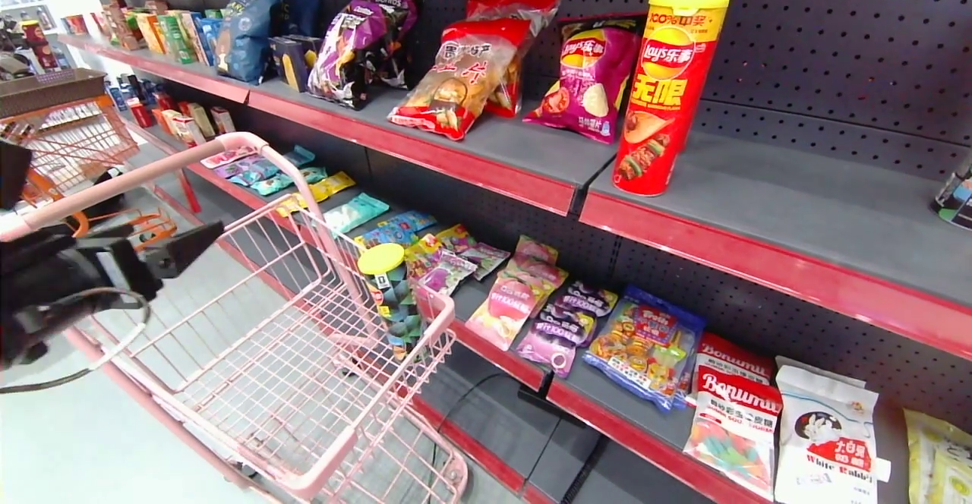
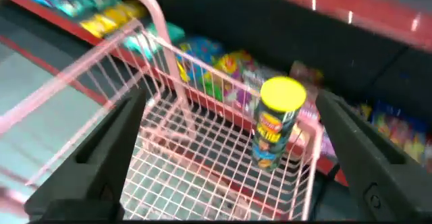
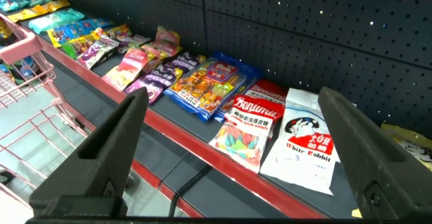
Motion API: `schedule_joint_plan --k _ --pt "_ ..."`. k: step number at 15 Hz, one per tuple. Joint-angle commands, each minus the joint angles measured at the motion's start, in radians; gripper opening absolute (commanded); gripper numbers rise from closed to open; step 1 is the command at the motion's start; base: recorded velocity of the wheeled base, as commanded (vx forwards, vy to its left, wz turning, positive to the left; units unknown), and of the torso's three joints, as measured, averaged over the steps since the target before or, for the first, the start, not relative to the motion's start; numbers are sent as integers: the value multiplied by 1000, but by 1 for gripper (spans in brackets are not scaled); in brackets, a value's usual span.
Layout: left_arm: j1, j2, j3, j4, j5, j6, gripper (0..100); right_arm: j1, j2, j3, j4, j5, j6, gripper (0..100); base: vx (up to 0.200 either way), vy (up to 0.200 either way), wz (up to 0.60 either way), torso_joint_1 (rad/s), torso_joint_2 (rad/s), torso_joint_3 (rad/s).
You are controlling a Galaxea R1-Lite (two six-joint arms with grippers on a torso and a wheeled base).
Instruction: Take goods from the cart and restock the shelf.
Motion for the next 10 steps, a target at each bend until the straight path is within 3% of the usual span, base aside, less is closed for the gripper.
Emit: schedule_joint_plan --k 1,2,4,6,10 --pt "5 371 -8 -129 -118 32 100 0 0 0 0 0 0 100 0 0 0 0 0 0" --pt "5 394 -8 -141 -144 35 100 0 0 0 0 0 0 100 0 0 0 0 0 0" --pt "-21 544 -9 -267 -221 78 100 0 0 0 0 0 -3 100 0 0 0 0 0 0" --pt "-79 638 -35 -344 -275 87 100 0 0 0 0 0 -3 100 0 0 0 0 0 0" --pt "-145 782 -118 -387 -305 87 100 0 0 0 0 0 -5 100 0 0 0 0 0 0"
